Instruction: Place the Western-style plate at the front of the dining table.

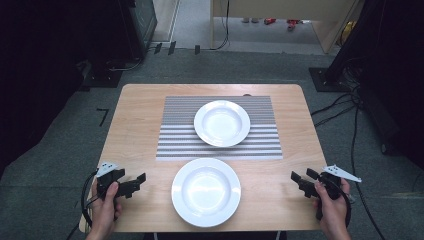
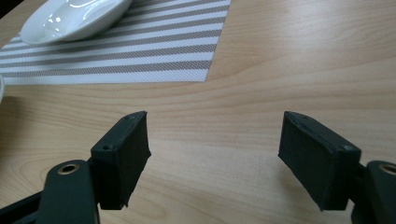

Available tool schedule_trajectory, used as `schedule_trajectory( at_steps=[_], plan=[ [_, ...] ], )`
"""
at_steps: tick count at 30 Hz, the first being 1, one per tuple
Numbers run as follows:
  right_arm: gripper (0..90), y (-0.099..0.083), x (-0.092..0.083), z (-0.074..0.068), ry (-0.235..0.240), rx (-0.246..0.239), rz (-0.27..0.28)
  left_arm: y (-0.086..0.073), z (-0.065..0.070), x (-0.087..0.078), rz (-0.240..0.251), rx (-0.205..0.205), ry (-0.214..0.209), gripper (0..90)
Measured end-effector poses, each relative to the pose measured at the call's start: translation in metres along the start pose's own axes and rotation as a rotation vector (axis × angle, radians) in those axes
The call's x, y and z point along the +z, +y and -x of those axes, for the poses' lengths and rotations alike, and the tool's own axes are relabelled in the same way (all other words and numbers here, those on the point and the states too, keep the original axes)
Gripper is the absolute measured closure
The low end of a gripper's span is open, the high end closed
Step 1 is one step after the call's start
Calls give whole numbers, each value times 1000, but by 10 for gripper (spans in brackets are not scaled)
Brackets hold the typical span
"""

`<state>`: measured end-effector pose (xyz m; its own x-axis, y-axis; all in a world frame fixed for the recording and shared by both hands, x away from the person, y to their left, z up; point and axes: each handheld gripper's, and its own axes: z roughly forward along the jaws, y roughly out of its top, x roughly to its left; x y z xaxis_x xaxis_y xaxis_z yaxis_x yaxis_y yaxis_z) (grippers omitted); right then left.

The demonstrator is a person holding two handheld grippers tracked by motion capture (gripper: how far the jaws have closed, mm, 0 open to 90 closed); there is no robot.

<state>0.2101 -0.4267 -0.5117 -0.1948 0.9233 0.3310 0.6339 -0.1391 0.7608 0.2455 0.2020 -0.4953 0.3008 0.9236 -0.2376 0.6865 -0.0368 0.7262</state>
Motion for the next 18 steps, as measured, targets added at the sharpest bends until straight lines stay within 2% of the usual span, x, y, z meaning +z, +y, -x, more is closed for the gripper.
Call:
schedule_trajectory(
  at_steps=[3,6,7,11,12,15,16,18],
  plan=[
    [244,-3,-1,2,-7,-3,-8,-3,-1,-2,-1,5,9,117],
    [241,-9,-3,5,-26,-16,-28,-9,-3,-3,-8,19,37,117],
    [240,-13,-4,7,-51,-37,-34,-12,-5,-1,-16,24,49,117],
    [239,-16,-5,9,-81,-55,-44,-17,-4,3,-35,40,75,117],
    [241,-17,-6,9,-103,-67,-42,-20,0,5,-37,75,105,116],
    [238,-17,-5,7,-131,-89,-50,-22,4,7,-37,110,136,116],
    [238,-17,-5,7,-131,-89,-50,-22,4,7,-37,110,136,116],
    [224,-18,-3,2,-161,-140,-68,-26,10,11,-25,168,181,109]
  ],
)
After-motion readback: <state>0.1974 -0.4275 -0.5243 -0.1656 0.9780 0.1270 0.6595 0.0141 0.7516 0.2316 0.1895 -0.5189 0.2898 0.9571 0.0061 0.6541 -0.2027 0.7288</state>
